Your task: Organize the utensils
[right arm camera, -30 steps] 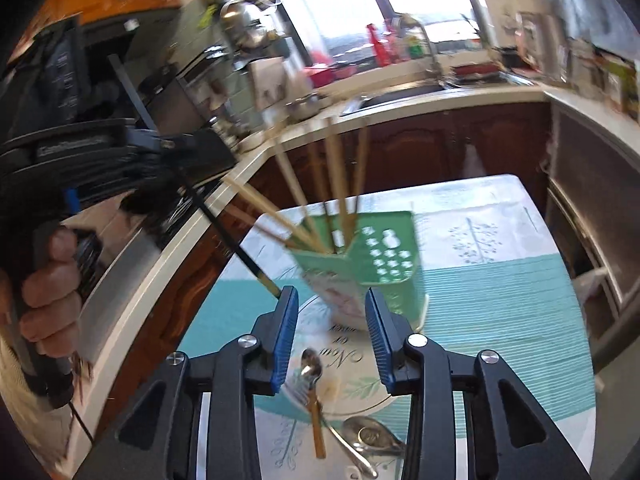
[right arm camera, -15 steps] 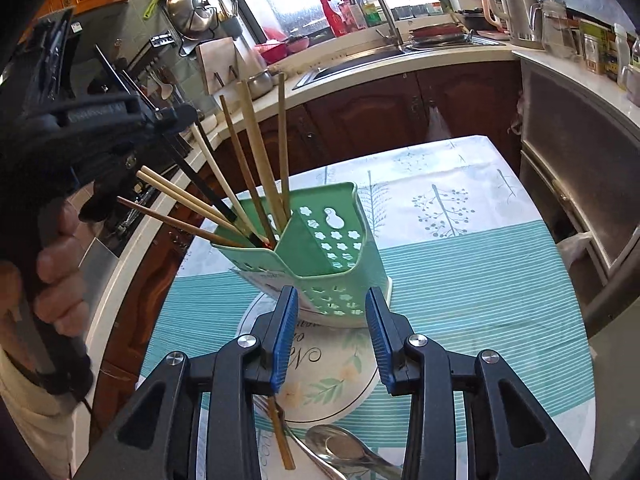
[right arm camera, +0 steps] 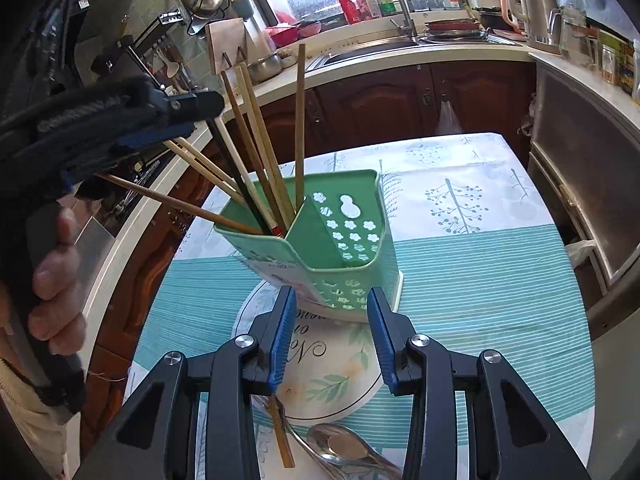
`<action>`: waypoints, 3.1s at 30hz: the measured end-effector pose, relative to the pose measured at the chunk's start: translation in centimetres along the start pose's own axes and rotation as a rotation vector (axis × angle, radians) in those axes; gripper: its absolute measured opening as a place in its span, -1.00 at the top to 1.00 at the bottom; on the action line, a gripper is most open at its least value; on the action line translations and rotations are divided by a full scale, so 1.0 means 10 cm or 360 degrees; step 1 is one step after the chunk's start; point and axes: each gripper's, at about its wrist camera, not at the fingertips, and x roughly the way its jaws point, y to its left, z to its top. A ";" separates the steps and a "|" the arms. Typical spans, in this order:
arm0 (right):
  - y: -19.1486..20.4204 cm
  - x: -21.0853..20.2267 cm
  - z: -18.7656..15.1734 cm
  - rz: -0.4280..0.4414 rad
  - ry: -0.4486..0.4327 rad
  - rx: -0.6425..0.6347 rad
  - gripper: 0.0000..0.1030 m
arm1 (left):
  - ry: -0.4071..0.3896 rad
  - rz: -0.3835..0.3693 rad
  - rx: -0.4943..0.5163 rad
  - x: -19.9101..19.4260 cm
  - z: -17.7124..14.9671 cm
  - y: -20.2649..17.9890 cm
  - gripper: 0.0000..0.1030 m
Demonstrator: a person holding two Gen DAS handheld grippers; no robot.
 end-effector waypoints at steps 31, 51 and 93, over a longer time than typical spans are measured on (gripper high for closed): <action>0.76 1.10 -0.83 0.0036 0.0805 -0.0372 0.45 | 0.0669 -0.0134 -0.0367 -0.04 -1.84 0.94 0.15; 0.95 1.48 -1.00 -0.0109 0.0904 -0.0584 0.86 | 0.0787 -0.0238 -0.0370 0.19 -2.15 0.94 0.15; -0.15 0.02 0.33 0.0126 0.0391 0.0284 0.87 | 0.0822 -0.0506 -0.0363 0.17 -1.99 0.45 0.15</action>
